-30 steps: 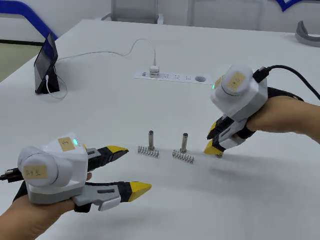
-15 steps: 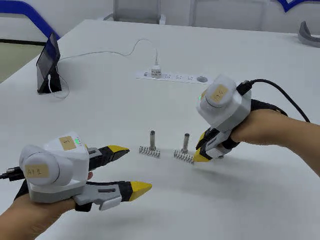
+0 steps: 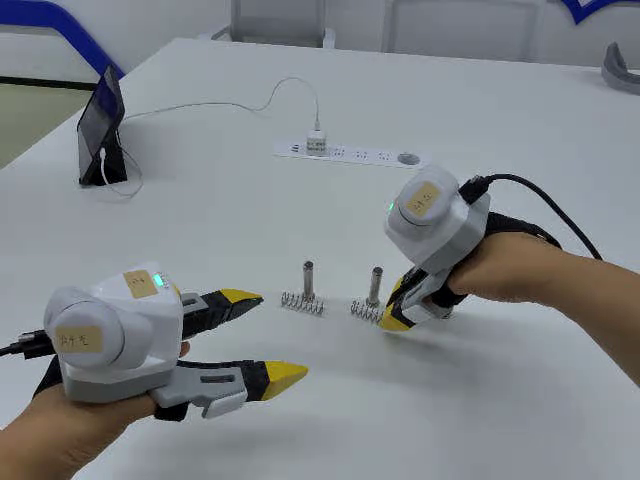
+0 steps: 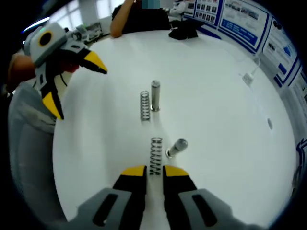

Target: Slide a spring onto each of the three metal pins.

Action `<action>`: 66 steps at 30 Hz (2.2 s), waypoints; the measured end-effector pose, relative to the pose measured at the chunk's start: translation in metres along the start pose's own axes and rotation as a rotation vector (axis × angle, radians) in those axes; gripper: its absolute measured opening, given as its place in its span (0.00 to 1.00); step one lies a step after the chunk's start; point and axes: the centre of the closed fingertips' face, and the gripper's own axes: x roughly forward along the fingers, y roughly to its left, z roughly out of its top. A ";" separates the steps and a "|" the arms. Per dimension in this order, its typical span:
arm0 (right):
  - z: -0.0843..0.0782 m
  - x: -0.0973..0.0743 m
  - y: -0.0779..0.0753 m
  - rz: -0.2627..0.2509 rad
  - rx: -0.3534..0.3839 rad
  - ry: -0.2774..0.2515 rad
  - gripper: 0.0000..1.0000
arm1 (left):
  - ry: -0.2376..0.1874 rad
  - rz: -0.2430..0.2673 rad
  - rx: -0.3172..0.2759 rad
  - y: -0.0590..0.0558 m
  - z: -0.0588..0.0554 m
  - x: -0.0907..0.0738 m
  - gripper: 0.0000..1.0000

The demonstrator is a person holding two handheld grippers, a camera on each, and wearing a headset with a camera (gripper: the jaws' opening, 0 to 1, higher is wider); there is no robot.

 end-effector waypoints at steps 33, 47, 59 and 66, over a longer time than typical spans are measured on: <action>0.010 -0.030 0.023 0.021 -0.116 0.002 0.12 | 0.002 -0.045 0.042 -0.012 0.011 0.012 0.55; 0.018 -0.063 0.053 0.050 -0.228 0.002 0.12 | -0.012 -0.102 0.095 -0.028 0.026 0.026 0.52; 0.024 -0.069 0.070 0.079 -0.314 -0.001 0.12 | -0.024 -0.144 0.139 -0.041 0.033 0.033 0.42; 0.024 -0.071 0.075 0.091 -0.347 0.006 0.12 | -0.033 -0.162 0.168 -0.047 0.037 0.035 0.34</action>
